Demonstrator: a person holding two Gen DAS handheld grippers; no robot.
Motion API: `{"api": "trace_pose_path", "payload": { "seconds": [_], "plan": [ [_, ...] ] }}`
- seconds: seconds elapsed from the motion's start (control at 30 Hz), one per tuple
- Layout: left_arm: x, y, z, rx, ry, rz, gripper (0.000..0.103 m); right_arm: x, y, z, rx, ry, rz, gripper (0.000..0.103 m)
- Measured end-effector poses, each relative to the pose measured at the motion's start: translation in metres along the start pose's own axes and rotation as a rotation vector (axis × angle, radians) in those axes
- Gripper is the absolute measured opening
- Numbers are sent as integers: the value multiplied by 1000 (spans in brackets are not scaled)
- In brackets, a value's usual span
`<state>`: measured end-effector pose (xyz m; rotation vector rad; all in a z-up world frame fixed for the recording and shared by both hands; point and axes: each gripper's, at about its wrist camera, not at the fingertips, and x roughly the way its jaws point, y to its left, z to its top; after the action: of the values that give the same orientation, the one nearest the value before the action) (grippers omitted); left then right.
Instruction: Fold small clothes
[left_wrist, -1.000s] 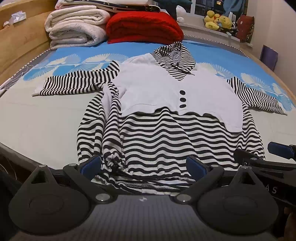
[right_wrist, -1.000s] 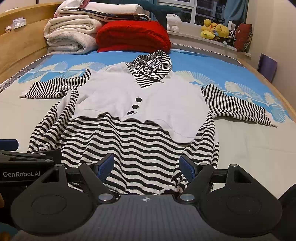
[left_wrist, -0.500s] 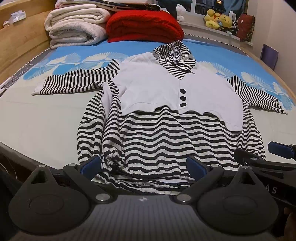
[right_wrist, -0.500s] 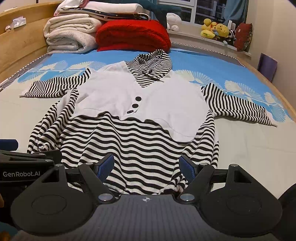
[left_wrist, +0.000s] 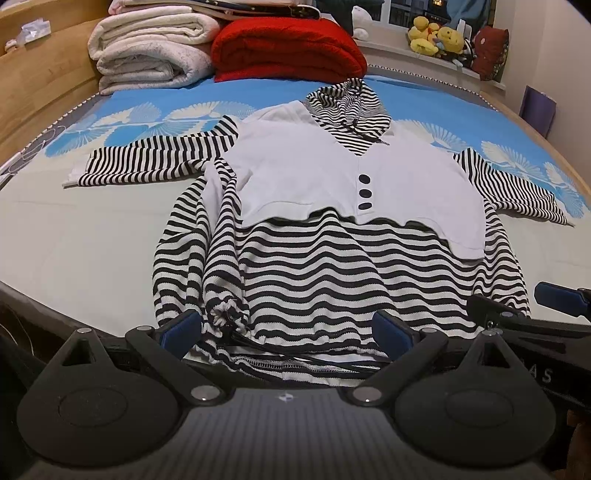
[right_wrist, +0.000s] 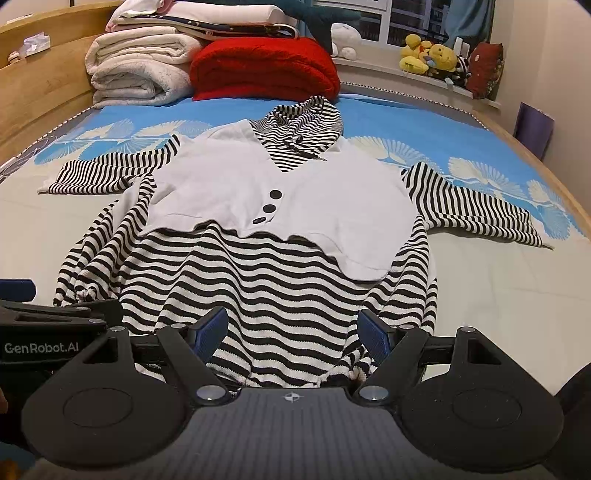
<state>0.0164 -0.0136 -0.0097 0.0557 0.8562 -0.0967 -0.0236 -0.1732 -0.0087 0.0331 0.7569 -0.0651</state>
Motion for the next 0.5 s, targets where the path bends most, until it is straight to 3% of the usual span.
{"api": "trace_pose_path", "payload": {
  "seconds": [0.13, 0.27, 0.4, 0.5],
  "plan": [
    [2, 5, 2, -20, 18, 2, 100, 4, -11, 1, 70, 40, -8, 78],
    [8, 25, 18, -87, 119, -37, 100, 9, -30, 16, 137, 126, -20, 78],
    [23, 45, 49, -27, 150, -16, 100, 16, -63, 40, 155, 26, -36, 84],
    [49, 66, 68, -10, 131, 17, 102, 38, -83, 44, 169, 84, -98, 85]
  ]
}}
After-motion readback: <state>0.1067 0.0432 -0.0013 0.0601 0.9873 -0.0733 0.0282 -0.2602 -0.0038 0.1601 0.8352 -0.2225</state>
